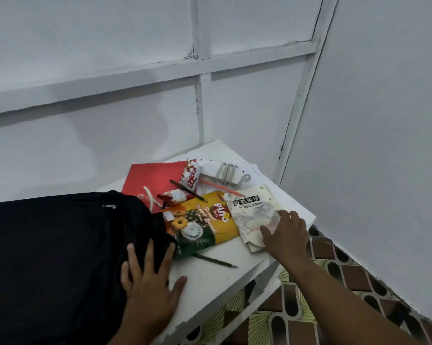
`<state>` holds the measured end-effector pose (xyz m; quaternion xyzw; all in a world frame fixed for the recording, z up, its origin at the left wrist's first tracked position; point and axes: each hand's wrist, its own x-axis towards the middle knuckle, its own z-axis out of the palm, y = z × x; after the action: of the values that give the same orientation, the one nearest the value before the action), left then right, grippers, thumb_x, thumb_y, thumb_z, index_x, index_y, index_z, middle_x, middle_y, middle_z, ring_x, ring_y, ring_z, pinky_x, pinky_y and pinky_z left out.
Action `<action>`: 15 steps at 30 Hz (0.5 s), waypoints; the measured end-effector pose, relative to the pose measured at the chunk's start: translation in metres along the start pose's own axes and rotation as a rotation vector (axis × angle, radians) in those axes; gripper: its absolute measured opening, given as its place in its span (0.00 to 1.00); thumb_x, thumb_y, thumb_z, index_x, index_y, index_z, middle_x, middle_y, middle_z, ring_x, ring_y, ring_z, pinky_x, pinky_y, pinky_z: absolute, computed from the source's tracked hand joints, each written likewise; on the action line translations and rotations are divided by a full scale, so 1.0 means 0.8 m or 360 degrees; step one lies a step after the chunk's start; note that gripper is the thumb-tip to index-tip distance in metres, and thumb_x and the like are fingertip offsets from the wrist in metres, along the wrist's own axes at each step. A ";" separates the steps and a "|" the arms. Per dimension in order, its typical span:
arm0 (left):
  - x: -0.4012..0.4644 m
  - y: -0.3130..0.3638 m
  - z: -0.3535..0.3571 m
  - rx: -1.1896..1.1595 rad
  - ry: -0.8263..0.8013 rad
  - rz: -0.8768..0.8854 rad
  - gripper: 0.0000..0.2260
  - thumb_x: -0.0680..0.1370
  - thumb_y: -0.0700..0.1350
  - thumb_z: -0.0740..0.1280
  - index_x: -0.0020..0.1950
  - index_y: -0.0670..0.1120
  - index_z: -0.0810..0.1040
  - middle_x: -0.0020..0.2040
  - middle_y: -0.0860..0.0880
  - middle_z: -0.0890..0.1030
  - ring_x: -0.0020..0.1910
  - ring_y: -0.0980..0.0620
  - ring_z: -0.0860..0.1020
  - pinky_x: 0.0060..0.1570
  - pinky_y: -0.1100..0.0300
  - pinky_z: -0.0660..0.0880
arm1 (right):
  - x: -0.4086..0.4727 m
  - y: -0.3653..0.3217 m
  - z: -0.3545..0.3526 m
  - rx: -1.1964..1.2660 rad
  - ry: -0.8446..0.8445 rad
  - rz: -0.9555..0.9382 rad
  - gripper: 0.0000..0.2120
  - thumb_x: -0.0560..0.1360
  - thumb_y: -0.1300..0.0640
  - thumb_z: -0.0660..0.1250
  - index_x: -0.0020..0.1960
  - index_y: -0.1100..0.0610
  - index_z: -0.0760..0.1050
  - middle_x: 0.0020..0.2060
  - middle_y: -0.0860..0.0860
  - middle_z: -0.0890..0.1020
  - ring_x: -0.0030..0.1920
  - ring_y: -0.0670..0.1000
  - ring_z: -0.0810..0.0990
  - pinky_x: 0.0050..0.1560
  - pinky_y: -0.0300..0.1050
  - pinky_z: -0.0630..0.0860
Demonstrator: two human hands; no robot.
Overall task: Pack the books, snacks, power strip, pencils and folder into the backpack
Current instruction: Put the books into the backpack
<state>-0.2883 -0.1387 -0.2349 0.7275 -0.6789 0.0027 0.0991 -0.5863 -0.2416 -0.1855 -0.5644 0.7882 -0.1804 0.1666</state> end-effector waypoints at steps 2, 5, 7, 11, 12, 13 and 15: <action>-0.001 0.000 0.000 0.0014 0.0029 -0.0031 0.32 0.75 0.70 0.55 0.78 0.62 0.61 0.80 0.46 0.61 0.80 0.38 0.42 0.73 0.46 0.41 | 0.013 0.016 -0.007 -0.0028 -0.0153 0.0082 0.36 0.75 0.40 0.68 0.73 0.58 0.60 0.70 0.57 0.65 0.71 0.60 0.61 0.68 0.56 0.65; 0.000 0.004 -0.003 0.0026 0.0030 -0.0076 0.32 0.74 0.70 0.55 0.78 0.62 0.61 0.79 0.47 0.62 0.80 0.40 0.42 0.74 0.45 0.42 | 0.023 0.030 -0.013 -0.0022 -0.0183 0.0001 0.40 0.72 0.39 0.72 0.72 0.60 0.61 0.66 0.57 0.67 0.68 0.60 0.62 0.61 0.52 0.69; -0.001 0.006 -0.003 0.0049 0.0047 -0.0063 0.32 0.74 0.70 0.55 0.78 0.61 0.63 0.79 0.46 0.63 0.80 0.40 0.42 0.75 0.45 0.42 | 0.031 0.033 -0.016 0.0015 -0.0201 -0.0013 0.40 0.69 0.41 0.75 0.70 0.60 0.63 0.64 0.58 0.69 0.66 0.60 0.65 0.59 0.51 0.69; -0.005 0.008 -0.007 0.0038 0.0088 -0.0045 0.32 0.76 0.70 0.53 0.78 0.60 0.63 0.79 0.46 0.63 0.80 0.40 0.42 0.75 0.45 0.42 | 0.043 0.040 -0.019 0.0084 -0.0327 0.0036 0.45 0.63 0.38 0.79 0.69 0.60 0.65 0.62 0.59 0.70 0.63 0.60 0.70 0.60 0.50 0.69; -0.005 0.009 -0.008 0.0036 0.0093 -0.0045 0.32 0.76 0.70 0.53 0.78 0.60 0.63 0.79 0.46 0.63 0.80 0.40 0.41 0.75 0.44 0.43 | 0.044 0.042 -0.021 0.0122 -0.0365 0.0060 0.46 0.62 0.38 0.80 0.69 0.60 0.65 0.62 0.59 0.69 0.62 0.59 0.72 0.57 0.49 0.71; -0.006 0.010 -0.009 0.0038 0.0101 -0.0047 0.32 0.76 0.70 0.54 0.78 0.59 0.63 0.79 0.46 0.63 0.81 0.40 0.42 0.75 0.43 0.43 | 0.044 0.044 -0.023 0.0181 -0.0398 0.0075 0.46 0.61 0.39 0.81 0.69 0.60 0.65 0.62 0.58 0.70 0.60 0.58 0.73 0.53 0.48 0.71; -0.006 0.011 -0.009 0.0049 0.0122 -0.0053 0.32 0.76 0.70 0.54 0.78 0.59 0.64 0.78 0.46 0.64 0.81 0.41 0.42 0.75 0.42 0.45 | 0.041 0.047 -0.027 0.0303 -0.0434 0.0061 0.44 0.60 0.43 0.83 0.67 0.59 0.66 0.61 0.57 0.71 0.53 0.54 0.73 0.47 0.45 0.70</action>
<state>-0.2964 -0.1331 -0.2270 0.7394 -0.6624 0.0393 0.1139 -0.6376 -0.2598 -0.1864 -0.5501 0.7482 -0.1729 0.3281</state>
